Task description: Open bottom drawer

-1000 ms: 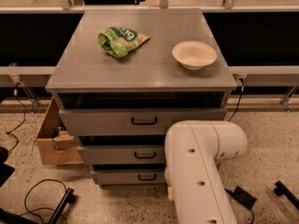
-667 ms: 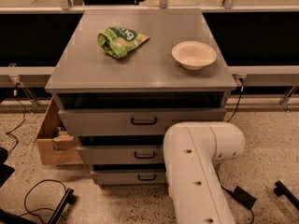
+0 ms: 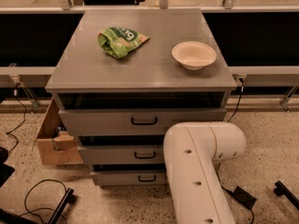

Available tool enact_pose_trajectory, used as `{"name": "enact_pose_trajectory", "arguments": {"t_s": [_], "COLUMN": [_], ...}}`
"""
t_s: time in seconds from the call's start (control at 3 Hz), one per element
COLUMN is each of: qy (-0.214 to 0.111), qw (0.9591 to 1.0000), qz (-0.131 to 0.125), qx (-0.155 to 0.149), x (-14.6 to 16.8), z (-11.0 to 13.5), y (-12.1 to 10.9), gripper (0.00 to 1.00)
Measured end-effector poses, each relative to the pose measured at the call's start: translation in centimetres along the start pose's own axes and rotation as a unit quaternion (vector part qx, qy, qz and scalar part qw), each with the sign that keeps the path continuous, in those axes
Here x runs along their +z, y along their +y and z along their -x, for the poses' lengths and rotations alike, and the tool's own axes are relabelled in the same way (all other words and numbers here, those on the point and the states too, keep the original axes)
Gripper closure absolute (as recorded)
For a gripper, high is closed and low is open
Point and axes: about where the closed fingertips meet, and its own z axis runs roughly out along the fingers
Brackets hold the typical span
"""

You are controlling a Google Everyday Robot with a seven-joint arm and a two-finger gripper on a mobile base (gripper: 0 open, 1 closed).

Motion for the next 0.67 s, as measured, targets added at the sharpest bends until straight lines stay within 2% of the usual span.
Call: {"name": "enact_pose_trajectory", "arguments": {"t_s": [0.33, 0.67], "qy": [0.000, 0.000], "qw": [1.0000, 1.0000], "qz": [0.000, 0.000], "qx": [0.000, 0.000], "x": [-0.61, -1.08], "z": [0.01, 0.02], "y": [-0.10, -0.18], "gripper": [0.87, 0.85]}}
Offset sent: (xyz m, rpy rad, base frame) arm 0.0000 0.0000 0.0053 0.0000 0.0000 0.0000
